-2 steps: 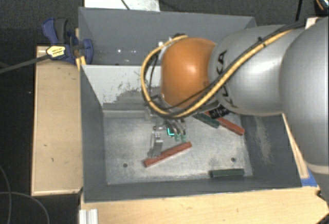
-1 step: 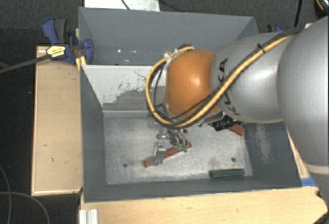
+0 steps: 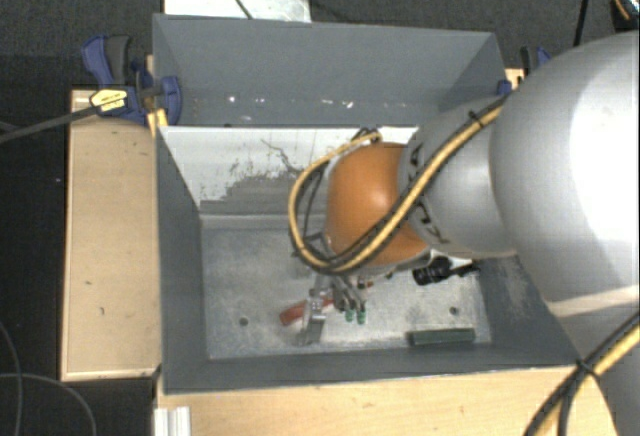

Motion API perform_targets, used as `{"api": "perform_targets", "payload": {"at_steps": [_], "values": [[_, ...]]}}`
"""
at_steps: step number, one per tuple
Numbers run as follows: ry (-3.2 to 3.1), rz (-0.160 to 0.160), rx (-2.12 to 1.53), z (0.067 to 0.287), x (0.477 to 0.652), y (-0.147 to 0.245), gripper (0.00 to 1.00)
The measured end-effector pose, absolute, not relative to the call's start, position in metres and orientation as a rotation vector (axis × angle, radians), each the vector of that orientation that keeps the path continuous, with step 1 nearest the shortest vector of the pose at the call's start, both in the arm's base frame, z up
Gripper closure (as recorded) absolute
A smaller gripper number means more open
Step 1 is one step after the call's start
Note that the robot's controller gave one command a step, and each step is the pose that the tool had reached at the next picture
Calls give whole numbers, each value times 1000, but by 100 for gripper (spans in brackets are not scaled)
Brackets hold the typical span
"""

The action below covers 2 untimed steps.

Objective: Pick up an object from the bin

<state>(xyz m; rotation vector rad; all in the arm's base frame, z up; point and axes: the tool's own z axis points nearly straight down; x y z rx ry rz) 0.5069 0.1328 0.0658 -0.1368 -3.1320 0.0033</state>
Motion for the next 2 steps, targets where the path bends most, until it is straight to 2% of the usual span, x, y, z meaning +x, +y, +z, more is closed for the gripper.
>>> {"api": "perform_targets", "payload": {"at_steps": [1, 2], "values": [[-3139, -3, -143, 70, 509, 135, 100], [-3150, -6, -122, 289, 503, 134, 100]]}}
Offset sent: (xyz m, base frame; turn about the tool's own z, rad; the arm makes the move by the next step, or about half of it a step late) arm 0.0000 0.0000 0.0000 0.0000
